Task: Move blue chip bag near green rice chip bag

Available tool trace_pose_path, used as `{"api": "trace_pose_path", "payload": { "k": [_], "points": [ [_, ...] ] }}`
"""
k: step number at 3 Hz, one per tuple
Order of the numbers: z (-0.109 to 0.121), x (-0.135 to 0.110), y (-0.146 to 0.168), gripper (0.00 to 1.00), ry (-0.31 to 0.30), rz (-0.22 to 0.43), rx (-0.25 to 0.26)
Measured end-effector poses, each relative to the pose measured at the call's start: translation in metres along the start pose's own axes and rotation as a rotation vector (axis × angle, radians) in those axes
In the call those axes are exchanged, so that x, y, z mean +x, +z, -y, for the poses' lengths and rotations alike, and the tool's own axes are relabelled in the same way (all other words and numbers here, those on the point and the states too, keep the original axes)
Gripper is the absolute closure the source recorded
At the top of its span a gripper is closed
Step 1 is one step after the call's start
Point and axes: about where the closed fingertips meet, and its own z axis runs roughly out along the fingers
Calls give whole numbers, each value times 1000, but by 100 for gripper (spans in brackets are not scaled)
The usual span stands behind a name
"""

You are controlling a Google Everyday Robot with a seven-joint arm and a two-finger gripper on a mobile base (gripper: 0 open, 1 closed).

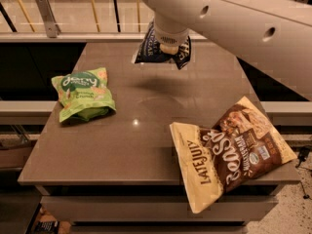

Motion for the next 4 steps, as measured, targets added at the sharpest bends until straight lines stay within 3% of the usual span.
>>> {"api": "trace_pose_path", "payload": {
  "k": [1, 3, 4],
  "points": [
    [-15, -19, 4, 100, 36, 13, 3],
    [-46, -35, 20, 100, 206, -31, -19],
    [-59, -41, 28, 100, 272, -50, -65]
  ]
}}
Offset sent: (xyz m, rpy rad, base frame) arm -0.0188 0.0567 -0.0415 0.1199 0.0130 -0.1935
